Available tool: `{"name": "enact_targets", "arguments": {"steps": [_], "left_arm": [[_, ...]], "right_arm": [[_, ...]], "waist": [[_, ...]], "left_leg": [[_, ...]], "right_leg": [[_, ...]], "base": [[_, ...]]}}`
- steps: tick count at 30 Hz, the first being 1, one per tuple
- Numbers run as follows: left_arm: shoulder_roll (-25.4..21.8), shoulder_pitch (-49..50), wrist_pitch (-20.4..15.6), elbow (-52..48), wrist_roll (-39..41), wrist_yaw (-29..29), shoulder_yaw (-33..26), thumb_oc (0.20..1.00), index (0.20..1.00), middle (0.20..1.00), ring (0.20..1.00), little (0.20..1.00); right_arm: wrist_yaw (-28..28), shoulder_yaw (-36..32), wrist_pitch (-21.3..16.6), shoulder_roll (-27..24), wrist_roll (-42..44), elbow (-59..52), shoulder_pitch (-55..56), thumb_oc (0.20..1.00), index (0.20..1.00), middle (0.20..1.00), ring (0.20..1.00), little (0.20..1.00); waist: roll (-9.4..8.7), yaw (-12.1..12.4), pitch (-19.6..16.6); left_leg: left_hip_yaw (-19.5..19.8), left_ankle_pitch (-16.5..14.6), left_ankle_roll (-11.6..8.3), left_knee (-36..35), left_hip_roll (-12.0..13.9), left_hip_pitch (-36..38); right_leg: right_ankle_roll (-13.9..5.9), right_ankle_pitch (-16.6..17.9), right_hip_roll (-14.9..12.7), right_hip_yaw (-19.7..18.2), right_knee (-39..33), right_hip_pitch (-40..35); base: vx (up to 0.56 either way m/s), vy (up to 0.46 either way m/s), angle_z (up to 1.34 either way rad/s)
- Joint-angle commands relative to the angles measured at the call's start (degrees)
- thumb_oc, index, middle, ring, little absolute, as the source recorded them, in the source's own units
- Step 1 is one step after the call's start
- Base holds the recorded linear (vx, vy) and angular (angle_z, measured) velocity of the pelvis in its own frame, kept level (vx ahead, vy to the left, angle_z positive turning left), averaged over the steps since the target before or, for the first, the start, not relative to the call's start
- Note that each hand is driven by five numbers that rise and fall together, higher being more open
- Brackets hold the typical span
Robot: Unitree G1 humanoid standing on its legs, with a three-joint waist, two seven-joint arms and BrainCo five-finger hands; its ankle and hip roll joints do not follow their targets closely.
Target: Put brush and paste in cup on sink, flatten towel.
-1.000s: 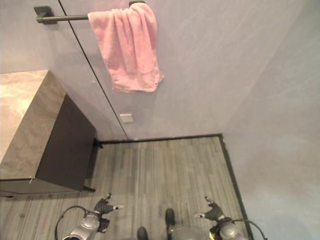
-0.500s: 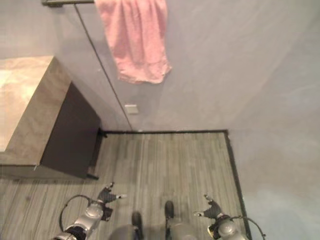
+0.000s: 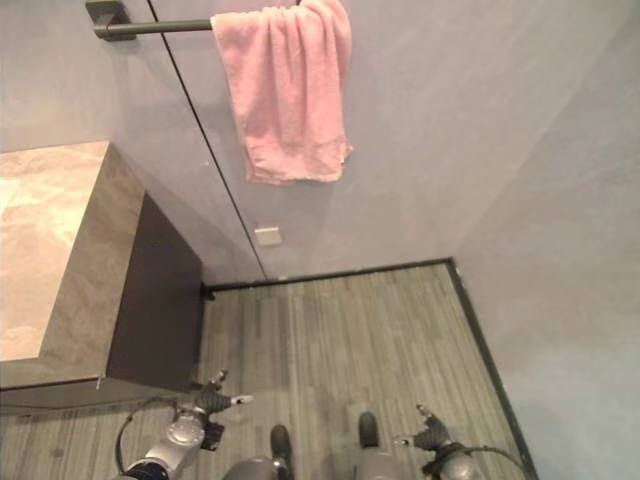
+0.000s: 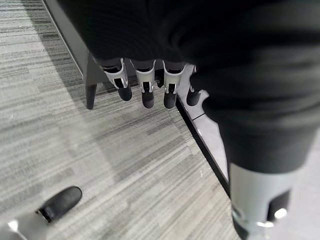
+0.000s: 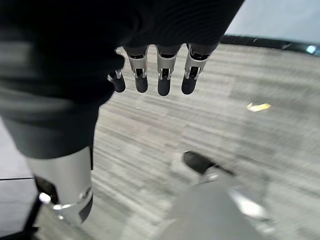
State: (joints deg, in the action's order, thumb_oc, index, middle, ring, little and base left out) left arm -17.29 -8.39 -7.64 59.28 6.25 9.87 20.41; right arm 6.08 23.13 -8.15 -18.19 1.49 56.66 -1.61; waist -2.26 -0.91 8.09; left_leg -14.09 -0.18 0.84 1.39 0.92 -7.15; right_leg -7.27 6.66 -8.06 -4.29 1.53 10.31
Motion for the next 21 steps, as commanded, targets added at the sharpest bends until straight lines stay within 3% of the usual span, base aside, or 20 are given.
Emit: {"name": "enact_targets", "arguments": {"steps": [1,7,10,11,12,14,16,17,18,21], "left_arm": [[-2.8,0.5,-2.3,-2.9,-0.9,0.0,-0.2,1.000,1.000,1.000,1.000,1.000],[-4.6,1.7,-2.2,-7.0,-1.9,-1.1,0.7,1.000,1.000,1.000,1.000,1.000],[-5.4,2.6,-1.9,-8.7,-2.9,-2.2,1.0,1.000,1.000,1.000,1.000,1.000],[-5.4,2.3,-1.8,-8.4,-3.4,-2.5,1.2,1.000,1.000,1.000,1.000,1.000],[-5.5,2.2,-1.9,-8.1,-3.9,-2.5,1.3,1.000,1.000,1.000,1.000,1.000],[-5.2,1.6,-2.2,-7.6,-4.1,-2.5,2.2,1.000,1.000,1.000,1.000,1.000],[-4.6,1.6,-2.3,-7.1,-4.3,-2.4,2.6,1.000,1.000,1.000,1.000,1.000],[-4.2,1.6,-2.4,-7.1,-4.2,-2.5,2.8,1.000,1.000,1.000,1.000,1.000],[-4.1,1.8,-2.3,-7.2,-4.1,-2.6,2.8,1.000,1.000,1.000,1.000,1.000],[-3.2,1.7,-2.3,-6.1,-4.7,-2.8,3.0,1.000,1.000,1.000,1.000,1.000]], "right_arm": [[0.2,0.3,-1.0,-1.5,1.8,-3.9,-2.9,1.000,1.000,1.000,1.000,1.000],[-0.2,0.4,-0.7,-1.8,2.4,-6.9,-3.0,1.000,1.000,1.000,1.000,1.000],[-0.6,0.7,-1.1,-2.4,3.0,-9.7,-2.9,1.000,1.000,1.000,1.000,1.000],[-0.8,0.9,-1.3,-2.8,3.3,-11.0,-2.7,1.000,1.000,1.000,1.000,1.000],[-0.8,0.8,-1.5,-2.9,3.6,-11.4,-2.3,1.000,1.000,1.000,1.000,1.000],[-0.4,0.6,-1.9,-3.4,4.0,-12.3,-1.7,1.000,1.000,1.000,1.000,1.000],[-0.4,0.9,-1.9,-3.7,3.4,-12.2,-1.3,1.000,1.000,1.000,1.000,1.000],[-0.4,0.9,-1.9,-4.0,3.4,-12.4,-1.4,1.000,1.000,1.000,1.000,1.000],[-0.5,0.9,-1.8,-4.1,3.2,-13.1,-1.3,1.000,1.000,1.000,1.000,1.000],[-0.6,1.0,-1.9,-4.7,2.9,-12.5,-1.1,1.000,1.000,1.000,1.000,1.000]], "waist": [[0.02,1.1,-0.7],[0.33,1.4,-0.3],[0.76,1.0,0.3],[1.40,-0.1,1.0],[1.51,-0.5,1.2],[1.36,-1.9,2.0],[0.89,-2.2,1.9],[1.10,-2.6,1.9],[0.87,-2.2,1.9],[0.85,-2.1,1.2]], "left_leg": [[0.7,-1.1,-2.76,6.6,0.8,-4.8],[1.5,-1.5,-1.67,4.5,-1.4,-3.0],[1.5,-2.1,-0.87,3.6,-2.8,-1.1],[2.4,-2.2,-0.91,3.1,-3.1,0.1],[2.4,-2.3,-0.99,2.4,-3.2,0.8],[3.5,-3.1,-1.00,2.6,-4.3,2.1],[3.8,-4.0,-1.04,2.3,-5.1,3.5],[4.4,-4.4,-1.00,2.2,-5.6,4.2],[4.2,-4.9,-1.07,2.4,-5.6,4.8],[5.0,-5.5,-1.50,3.9,-5.9,5.5]], "right_leg": [[-4.47,-3.0,-1.4,-0.9,5.6,-3.8],[-4.12,-0.1,-2.8,1.2,9.0,-2.3],[-2.61,-3.7,2.4,5.8,15.0,0.6],[-1.81,-6.1,5.8,3.7,16.4,3.0],[-1.57,-6.1,6.9,3.3,15.8,4.6],[-1.59,-3.8,8.0,2.8,12.3,7.2],[-1.85,-1.7,7.5,6.0,8.6,7.4],[-1.72,-0.8,8.4,5.9,8.1,8.1],[-1.54,-0.2,7.4,9.5,8.1,8.6],[-0.80,-0.6,7.7,9.0,6.1,6.1]], "base": [[0.05,0.167,-0.25],[0.03,0.186,-0.01],[0.06,0.311,-0.16],[0.12,0.216,-0.23],[0.15,0.139,0.12],[0.18,0.056,0.47],[0.23,0.008,0.27],[0.28,-0.029,0.14],[0.22,-0.044,0.14],[0.21,-0.082,0.21]]}}
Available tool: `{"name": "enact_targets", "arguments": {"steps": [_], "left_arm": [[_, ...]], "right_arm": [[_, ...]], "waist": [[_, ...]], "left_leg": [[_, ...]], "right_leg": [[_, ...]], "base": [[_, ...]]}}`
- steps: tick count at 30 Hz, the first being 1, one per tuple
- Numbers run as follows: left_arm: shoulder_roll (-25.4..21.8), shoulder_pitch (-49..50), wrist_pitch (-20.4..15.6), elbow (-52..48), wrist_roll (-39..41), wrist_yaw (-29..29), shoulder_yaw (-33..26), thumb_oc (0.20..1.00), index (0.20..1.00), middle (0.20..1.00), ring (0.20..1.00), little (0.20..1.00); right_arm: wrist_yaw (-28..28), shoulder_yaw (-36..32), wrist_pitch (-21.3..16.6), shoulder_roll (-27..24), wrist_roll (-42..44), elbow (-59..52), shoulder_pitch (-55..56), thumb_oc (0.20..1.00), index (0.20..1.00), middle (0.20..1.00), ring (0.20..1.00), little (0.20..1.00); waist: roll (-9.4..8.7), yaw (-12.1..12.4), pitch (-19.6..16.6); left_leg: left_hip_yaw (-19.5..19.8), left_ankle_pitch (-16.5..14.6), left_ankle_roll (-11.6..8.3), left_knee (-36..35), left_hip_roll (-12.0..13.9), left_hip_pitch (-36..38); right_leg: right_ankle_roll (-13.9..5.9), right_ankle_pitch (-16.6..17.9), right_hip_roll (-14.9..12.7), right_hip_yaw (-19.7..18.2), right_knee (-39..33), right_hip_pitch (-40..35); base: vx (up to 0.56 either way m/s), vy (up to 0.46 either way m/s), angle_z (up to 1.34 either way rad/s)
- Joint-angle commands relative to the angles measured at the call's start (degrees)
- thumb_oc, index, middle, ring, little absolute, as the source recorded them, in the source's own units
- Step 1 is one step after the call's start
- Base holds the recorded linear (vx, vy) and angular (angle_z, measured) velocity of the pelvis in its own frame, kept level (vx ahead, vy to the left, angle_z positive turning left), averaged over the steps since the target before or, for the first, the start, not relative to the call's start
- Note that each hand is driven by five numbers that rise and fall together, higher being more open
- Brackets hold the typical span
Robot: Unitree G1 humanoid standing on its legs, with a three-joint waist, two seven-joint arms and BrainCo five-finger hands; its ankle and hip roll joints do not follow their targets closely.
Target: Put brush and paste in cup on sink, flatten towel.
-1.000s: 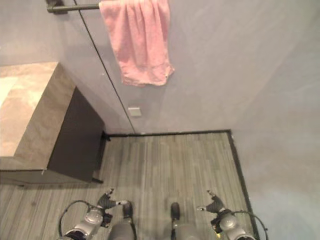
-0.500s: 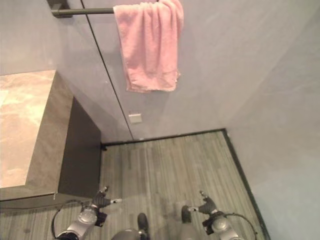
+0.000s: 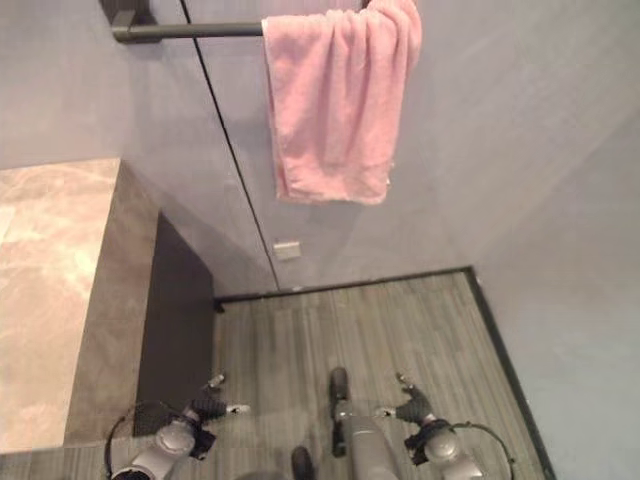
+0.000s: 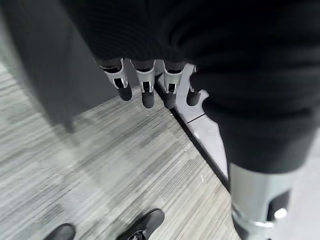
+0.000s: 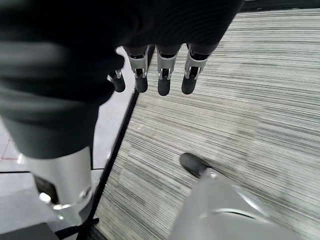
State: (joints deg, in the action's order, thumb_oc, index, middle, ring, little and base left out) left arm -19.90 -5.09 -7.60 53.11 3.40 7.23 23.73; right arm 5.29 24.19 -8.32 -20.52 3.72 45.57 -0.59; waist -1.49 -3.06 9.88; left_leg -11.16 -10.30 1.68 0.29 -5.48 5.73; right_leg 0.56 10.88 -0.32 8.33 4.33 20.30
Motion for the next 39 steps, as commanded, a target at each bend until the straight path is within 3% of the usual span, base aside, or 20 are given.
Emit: {"name": "enact_targets", "arguments": {"steps": [1,8,10,13,14,15,16,19,24,28,29,35,39], "left_arm": [[-0.2,-1.9,-2.4,1.0,-1.9,-0.1,-0.1,1.000,1.000,1.000,1.000,1.000],[0.5,-4.5,-2.5,2.9,-1.3,0.9,0.6,1.000,1.000,1.000,1.000,1.000],[0.7,-5.5,-2.5,3.1,-1.3,1.2,0.9,1.000,1.000,1.000,1.000,1.000],[0.9,-6.5,-2.5,3.4,-1.3,1.4,1.2,1.000,1.000,1.000,1.000,1.000],[1.4,-7.6,-2.4,3.8,-1.5,1.7,2.4,1.000,1.000,1.000,1.000,1.000],[1.7,-7.6,-2.6,3.9,-1.9,2.3,2.6,1.000,1.000,1.000,1.000,1.000],[1.5,-7.2,-2.6,3.6,-1.8,2.3,2.7,1.000,1.000,1.000,1.000,1.000],[0.9,-6.3,-2.6,2.6,-1.7,2.2,1.9,1.000,1.000,1.000,1.000,1.000],[-0.2,-5.6,-2.9,1.3,-2.3,2.1,2.1,1.000,1.000,1.000,1.000,1.000],[-0.2,-5.6,-2.9,1.3,-2.3,2.1,2.1,1.000,1.000,1.000,1.000,1.000],[-0.4,-4.9,-2.9,1.3,-2.4,2.4,1.7,1.000,1.000,1.000,1.000,1.000],[-0.9,-3.4,-3.1,1.0,-2.6,2.6,1.2,1.000,1.000,1.000,1.000,1.000],[-1.2,-2.7,-3.0,0.8,-3.1,2.2,1.2,1.000,1.000,1.000,1.000,1.000]], "right_arm": [[0.2,0.4,-1.7,-3.0,-0.2,-1.2,-2.4,1.000,1.000,1.000,1.000,1.000],[0.2,2.1,-2.1,-5.3,-2.9,-3.2,-2.6,1.000,1.000,1.000,1.000,1.000],[0.2,3.0,-2.1,-5.4,-3.6,-3.0,-2.7,1.000,1.000,1.000,1.000,1.000],[0.2,3.6,-2.1,-5.4,-4.0,-2.9,-3.0,1.000,1.000,1.000,1.000,1.000],[0.5,4.7,-1.7,-5.5,-5.4,-2.1,-3.7,1.000,1.000,1.000,1.000,1.000],[1.0,5.2,-1.7,-5.6,-6.1,-2.1,-4.1,1.000,1.000,1.000,1.000,1.000],[1.0,5.3,-1.6,-5.0,-6.1,-1.6,-4.6,1.000,1.000,1.000,1.000,1.000],[0.7,5.5,-1.4,-4.2,-6.7,-2.3,-5.1,1.000,1.000,1.000,1.000,1.000],[0.6,5.4,-1.4,-3.2,-6.5,-2.4,-5.7,1.000,1.000,1.000,1.000,1.000],[0.6,5.4,-1.4,-3.2,-6.5,-2.4,-5.7,1.000,1.000,1.000,1.000,1.000],[0.8,5.7,-1.4,-2.1,-6.6,-1.9,-5.9,1.000,1.000,1.000,1.000,1.000],[1.3,5.7,-1.7,-1.8,-6.9,-2.4,-5.9,1.000,1.000,1.000,1.000,1.000],[1.3,5.4,-1.8,-1.8,-6.6,-2.6,-5.7,1.000,1.000,1.000,1.000,1.000]], "waist": [[0.53,0.2,-1.0],[1.22,-0.3,-1.1],[0.98,-0.4,-0.4],[0.47,-0.3,0.4],[-0.26,0.3,0.8],[-0.29,1.2,0.8],[0.07,1.6,0.9],[0.63,1.4,0.3],[0.68,1.6,-0.2],[0.67,1.6,-0.2],[0.71,2.0,-0.6],[0.12,2.6,-1.2],[0.00,2.7,-1.4]], "left_leg": [[2.1,5.0,-3.02,5.9,1.2,-7.5],[3.1,6.8,-6.09,11.2,3.6,-8.5],[3.2,10.2,-8.18,17.9,4.3,-11.0],[3.3,11.7,-9.29,23.0,4.7,-13.5],[1.0,9.4,-7.09,18.8,6.9,-18.6],[1.1,9.4,-6.22,15.1,6.8,-22.9],[1.4,11.7,-6.57,15.1,7.3,-24.2],[-0.1,10.3,-5.35,10.7,6.6,-20.1],[-2.2,8.7,-4.15,9.9,5.7,-18.0],[-2.3,8.7,-4.16,9.9,5.7,-17.9],[-2.7,7.7,-3.57,9.6,5.0,-17.3],[-2.5,7.7,-3.28,7.8,4.5,-16.3],[-1.7,8.0,-3.10,6.6,4.5,-15.4]], "right_leg": [[-8.19,-5.3,0.4,-3.5,2.6,-4.6],[-6.06,-9.1,2.1,-3.5,4.5,-5.4],[-5.17,-9.9,2.4,-4.5,4.7,-6.6],[-4.59,-10.2,2.0,-4.6,4.7,-7.4],[-5.35,-11.5,0.1,-5.1,3.9,-10.2],[-5.97,-12.1,-0.5,-6.3,3.3,-11.4],[-5.97,-12.3,-0.3,-7.5,3.6,-12.0],[-6.92,-12.7,-0.5,-10.3,4.7,-11.8],[-8.53,-11.5,-1.5,-12.7,5.4,-10.7],[-8.53,-11.4,-1.5,-12.8,5.4,-10.7],[-9.73,-10.4,-2.1,-13.5,5.1,-10.3],[-10.86,-8.5,-2.3,-13.4,4.6,-10.0],[-10.86,-8.8,-1.8,-13.3,6.2,-9.8]], "base": [[0.27,-0.137,0.05],[0.16,-0.122,-0.05],[0.10,-0.076,0.07],[0.09,-0.024,-0.01],[0.33,0.146,0.07],[0.42,0.223,0.36],[0.33,0.292,0.38],[0.16,0.215,-0.55],[0.05,0.160,-0.55],[0.00,0.057,-0.07],[-0.01,0.188,0.05],[-0.01,0.062,-0.05],[0.00,0.008,-0.02]]}}
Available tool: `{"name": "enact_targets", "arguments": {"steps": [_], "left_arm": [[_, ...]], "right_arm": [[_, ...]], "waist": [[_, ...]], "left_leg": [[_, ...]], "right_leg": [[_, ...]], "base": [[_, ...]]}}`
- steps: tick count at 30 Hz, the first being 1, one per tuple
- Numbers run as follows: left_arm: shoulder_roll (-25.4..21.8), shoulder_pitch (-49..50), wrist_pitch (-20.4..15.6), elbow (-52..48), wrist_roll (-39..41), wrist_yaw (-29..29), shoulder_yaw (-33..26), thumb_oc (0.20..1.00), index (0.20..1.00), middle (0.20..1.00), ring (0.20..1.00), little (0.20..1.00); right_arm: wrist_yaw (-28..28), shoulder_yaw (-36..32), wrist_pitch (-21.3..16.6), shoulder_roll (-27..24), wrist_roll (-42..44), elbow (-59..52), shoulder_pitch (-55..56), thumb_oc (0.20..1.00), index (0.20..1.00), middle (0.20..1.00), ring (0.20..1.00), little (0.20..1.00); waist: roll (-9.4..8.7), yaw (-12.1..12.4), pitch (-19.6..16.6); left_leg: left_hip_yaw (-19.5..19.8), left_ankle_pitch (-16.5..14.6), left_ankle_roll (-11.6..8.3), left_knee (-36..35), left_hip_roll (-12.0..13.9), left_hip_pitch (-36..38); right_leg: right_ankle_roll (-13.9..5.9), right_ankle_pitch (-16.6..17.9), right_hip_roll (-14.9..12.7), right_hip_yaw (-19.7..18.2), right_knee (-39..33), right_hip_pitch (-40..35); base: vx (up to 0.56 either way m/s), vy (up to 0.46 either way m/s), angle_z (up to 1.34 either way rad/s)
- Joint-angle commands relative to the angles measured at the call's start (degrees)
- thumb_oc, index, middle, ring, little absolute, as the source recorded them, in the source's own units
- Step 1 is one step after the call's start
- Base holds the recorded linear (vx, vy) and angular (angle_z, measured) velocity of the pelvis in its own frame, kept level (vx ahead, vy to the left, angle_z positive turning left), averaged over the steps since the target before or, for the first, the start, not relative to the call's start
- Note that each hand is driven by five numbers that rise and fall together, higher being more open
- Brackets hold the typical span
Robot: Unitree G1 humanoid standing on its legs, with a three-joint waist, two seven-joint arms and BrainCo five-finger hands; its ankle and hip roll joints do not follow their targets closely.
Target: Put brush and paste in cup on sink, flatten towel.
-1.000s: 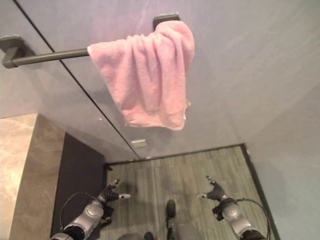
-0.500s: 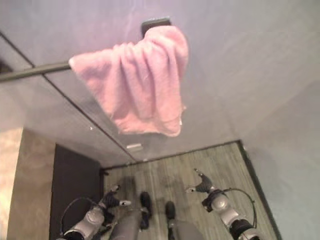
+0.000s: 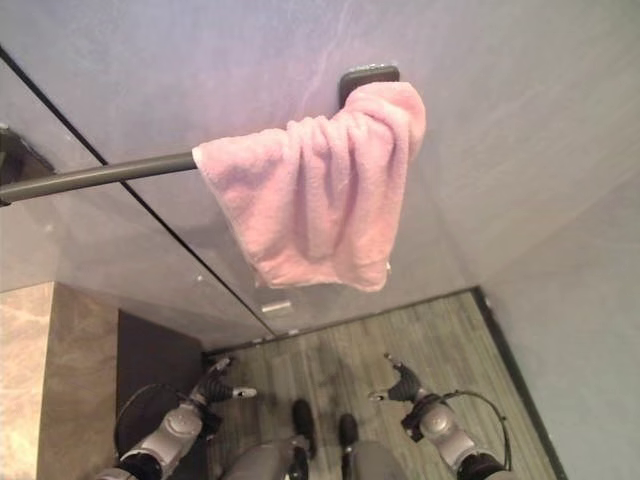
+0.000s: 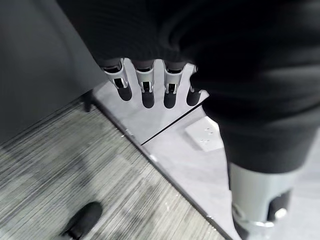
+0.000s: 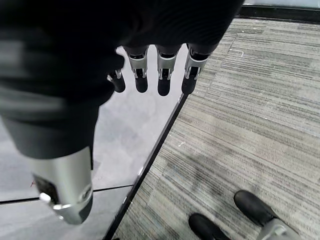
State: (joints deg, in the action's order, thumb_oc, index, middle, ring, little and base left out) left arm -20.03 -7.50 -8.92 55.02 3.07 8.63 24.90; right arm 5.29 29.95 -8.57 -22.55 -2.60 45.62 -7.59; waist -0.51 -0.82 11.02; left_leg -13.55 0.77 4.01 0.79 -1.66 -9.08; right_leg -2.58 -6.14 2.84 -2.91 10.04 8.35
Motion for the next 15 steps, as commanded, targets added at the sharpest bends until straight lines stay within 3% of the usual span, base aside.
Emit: {"name": "enact_targets", "arguments": {"steps": [1,4,15], "left_arm": [[-0.9,-0.2,-1.7,-0.8,-2.9,0.8,0.0,1.000,1.000,1.000,1.000,1.000],[-0.8,-0.3,-1.8,0.4,-1.9,1.1,-0.4,1.000,1.000,1.000,1.000,1.000],[-1.2,1.4,-1.7,-2.7,-1.7,0.9,-1.0,1.000,1.000,1.000,1.000,1.000]], "right_arm": [[1.5,-0.5,-1.6,0.4,-0.2,-2.3,1.3,1.000,1.000,1.000,1.000,1.000],[1.3,-0.4,-1.7,0.2,0.2,-2.4,1.1,1.000,1.000,1.000,1.000,1.000],[1.7,-4.9,-2.3,-1.5,4.4,-3.1,4.1,1.000,1.000,1.000,1.000,1.000]], "waist": [[-1.10,0.4,-2.8],[-1.10,-0.3,-2.3],[-1.97,0.9,-4.9]], "left_leg": [[0.8,-3.0,-5.42,5.7,0.7,-0.3],[2.1,-2.6,-5.65,5.2,1.3,0.6],[4.6,0.6,-6.91,-0.5,1.7,3.1]], "right_leg": [[-7.84,8.7,-5.2,-1.9,-0.4,2.3],[-8.03,10.8,-6.0,-0.8,-1.6,5.8],[-6.74,10.0,-5.9,2.4,-5.9,1.0]], "base": [[-0.01,-0.034,0.01],[0.01,-0.079,-0.06],[0.02,-0.074,0.21]]}}
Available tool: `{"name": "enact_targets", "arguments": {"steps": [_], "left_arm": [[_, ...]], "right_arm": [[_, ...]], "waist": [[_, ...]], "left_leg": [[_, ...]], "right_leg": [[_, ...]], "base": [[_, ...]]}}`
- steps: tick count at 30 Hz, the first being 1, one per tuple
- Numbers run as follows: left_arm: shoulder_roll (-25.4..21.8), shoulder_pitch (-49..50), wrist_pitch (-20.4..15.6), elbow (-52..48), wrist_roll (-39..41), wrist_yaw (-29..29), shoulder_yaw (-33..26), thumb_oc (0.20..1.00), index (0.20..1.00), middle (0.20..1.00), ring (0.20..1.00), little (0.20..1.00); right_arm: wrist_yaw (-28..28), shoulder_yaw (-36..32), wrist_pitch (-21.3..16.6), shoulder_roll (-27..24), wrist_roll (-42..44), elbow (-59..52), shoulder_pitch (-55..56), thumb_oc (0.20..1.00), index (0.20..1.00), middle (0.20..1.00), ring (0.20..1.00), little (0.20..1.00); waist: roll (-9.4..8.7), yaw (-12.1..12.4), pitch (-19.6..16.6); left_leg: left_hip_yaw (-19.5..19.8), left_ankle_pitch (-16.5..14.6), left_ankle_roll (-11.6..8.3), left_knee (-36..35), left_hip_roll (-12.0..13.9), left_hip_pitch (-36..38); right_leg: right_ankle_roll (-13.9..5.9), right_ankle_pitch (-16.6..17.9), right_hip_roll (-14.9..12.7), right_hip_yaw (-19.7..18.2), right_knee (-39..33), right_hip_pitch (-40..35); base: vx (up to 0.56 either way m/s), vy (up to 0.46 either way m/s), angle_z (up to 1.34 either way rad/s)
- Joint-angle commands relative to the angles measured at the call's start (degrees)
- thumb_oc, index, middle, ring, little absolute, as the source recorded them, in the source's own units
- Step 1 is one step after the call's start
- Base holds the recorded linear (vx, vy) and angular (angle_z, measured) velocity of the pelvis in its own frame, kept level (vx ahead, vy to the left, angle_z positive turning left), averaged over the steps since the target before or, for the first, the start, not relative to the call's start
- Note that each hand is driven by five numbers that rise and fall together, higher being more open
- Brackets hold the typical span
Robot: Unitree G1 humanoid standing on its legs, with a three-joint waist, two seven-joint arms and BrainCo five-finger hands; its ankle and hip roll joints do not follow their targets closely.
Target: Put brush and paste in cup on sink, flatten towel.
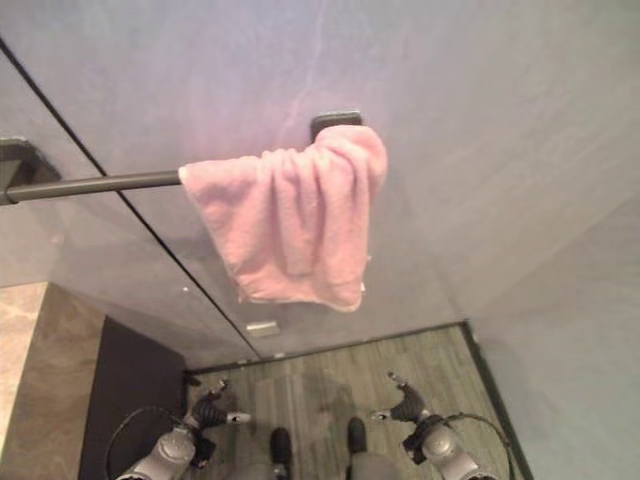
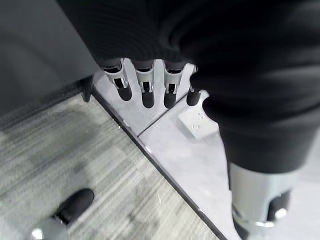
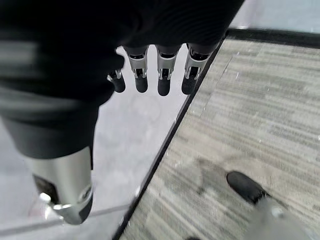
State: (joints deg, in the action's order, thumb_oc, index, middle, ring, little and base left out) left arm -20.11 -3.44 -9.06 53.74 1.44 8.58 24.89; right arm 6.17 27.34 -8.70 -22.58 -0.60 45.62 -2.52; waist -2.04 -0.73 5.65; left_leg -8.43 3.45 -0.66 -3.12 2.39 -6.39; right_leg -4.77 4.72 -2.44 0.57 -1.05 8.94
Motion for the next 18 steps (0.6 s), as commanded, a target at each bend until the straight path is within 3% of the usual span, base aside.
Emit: {"name": "enact_targets", "arguments": {"steps": [1,8,15,18], "left_arm": [[-1.0,-2.4,-1.5,-1.7,0.1,1.0,-1.2,1.000,1.000,1.000,1.000,1.000],[-2.4,0.3,-1.8,-6.6,2.1,0.9,-4.2,1.000,1.000,1.000,1.000,1.000],[-7.2,3.7,-2.9,-14.8,2.4,-1.3,-7.2,1.000,1.000,1.000,1.000,1.000],[-12.1,4.3,-3.9,-21.2,3.2,-3.2,-8.4,1.000,1.000,1.000,1.000,1.000]], "right_arm": [[0.9,-2.7,-2.2,-1.5,3.0,-3.2,-0.9,1.000,1.000,1.000,1.000,1.000],[0.4,-8.0,-3.3,-2.3,10.4,-7.6,-0.1,1.000,1.000,1.000,1.000,1.000],[-3.2,-12.8,-4.7,-5.8,18.9,-11.5,-0.7,1.000,1.000,1.000,1.000,1.000],[-5.5,-14.4,-5.3,-9.4,23.1,-14.8,-2.9,1.000,1.000,1.000,1.000,1.000]], "waist": [[-0.48,0.9,0.4],[-0.41,1.5,-1.6],[-0.44,2.6,-2.8],[-0.47,3.3,-3.3]], "left_leg": [[-0.3,-1.9,-2.28,3.1,-2.3,0.7],[0.5,-1.1,-2.81,1.3,-2.0,2.7],[1.1,-1.1,-3.04,0.5,-2.2,4.4],[1.4,-1.0,-3.17,0.0,-2.2,4.9]], "right_leg": [[-4.49,-0.9,-0.6,-0.8,5.1,0.2],[-4.30,-1.0,-0.8,1.0,3.6,-2.3],[-4.29,-1.0,-1.2,1.8,2.9,-4.3],[-4.41,-1.0,-1.5,2.3,2.7,-4.8]], "base": [[0.02,-0.041,0.17],[0.06,-0.041,0.09],[0.04,-0.014,0.09],[0.02,-0.001,0.07]]}}
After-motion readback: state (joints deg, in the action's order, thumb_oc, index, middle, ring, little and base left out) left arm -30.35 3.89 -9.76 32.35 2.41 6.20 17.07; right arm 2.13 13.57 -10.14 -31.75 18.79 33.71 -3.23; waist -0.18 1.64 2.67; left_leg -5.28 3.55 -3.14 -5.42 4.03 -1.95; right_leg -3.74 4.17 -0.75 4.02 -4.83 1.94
